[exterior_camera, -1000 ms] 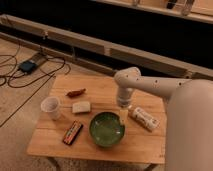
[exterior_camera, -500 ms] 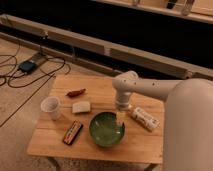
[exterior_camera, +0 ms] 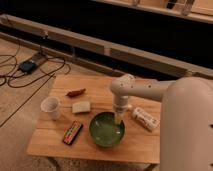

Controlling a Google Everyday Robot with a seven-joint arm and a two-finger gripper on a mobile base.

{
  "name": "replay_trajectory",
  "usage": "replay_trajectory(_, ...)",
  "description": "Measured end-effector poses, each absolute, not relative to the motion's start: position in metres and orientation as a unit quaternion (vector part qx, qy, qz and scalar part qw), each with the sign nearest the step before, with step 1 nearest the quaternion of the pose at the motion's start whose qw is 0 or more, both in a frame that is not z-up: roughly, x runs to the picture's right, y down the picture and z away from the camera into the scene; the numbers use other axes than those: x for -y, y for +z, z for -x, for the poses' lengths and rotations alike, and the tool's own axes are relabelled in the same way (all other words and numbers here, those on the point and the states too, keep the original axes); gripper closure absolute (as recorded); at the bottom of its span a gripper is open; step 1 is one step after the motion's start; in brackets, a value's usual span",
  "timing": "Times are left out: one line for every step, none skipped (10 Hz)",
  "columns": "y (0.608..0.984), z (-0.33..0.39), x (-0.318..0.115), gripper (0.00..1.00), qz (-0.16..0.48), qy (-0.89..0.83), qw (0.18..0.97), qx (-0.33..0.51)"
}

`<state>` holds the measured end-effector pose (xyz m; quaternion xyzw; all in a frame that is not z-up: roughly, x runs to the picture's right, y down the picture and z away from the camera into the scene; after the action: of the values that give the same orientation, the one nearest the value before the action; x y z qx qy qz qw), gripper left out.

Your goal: Pick up the ceramic bowl

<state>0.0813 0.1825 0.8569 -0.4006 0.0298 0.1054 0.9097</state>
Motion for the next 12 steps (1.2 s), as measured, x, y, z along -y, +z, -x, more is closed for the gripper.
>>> replay_trajectory(0.856,-0.079,-0.185,0.72,0.403,0.106,0.909,-0.028)
replay_trajectory(0.853,-0.078,-0.187,0.82,0.407,0.109,0.906,-0.026)
replay_trajectory(0.848,-0.076,-0.189,0.94,0.419,0.113,0.901,-0.019)
replay_trajectory(0.843,-0.074,-0.19,0.98,0.432,0.119,0.894,-0.01)
replay_trajectory(0.837,-0.072,-0.19,1.0,0.449,0.13,0.884,0.002)
replay_trajectory(0.828,-0.07,-0.187,1.0,0.476,0.145,0.867,0.023)
replay_trajectory(0.824,-0.07,-0.183,1.0,0.494,0.151,0.856,0.035)
replay_trajectory(0.819,-0.073,-0.176,1.0,0.52,0.15,0.84,0.046)
replay_trajectory(0.816,-0.074,-0.169,1.0,0.546,0.142,0.824,0.057)
replay_trajectory(0.813,-0.075,-0.162,1.0,0.567,0.127,0.811,0.061)
replay_trajectory(0.813,-0.076,-0.157,1.0,0.586,0.111,0.8,0.062)
replay_trajectory(0.814,-0.076,-0.149,1.0,0.601,0.093,0.791,0.062)
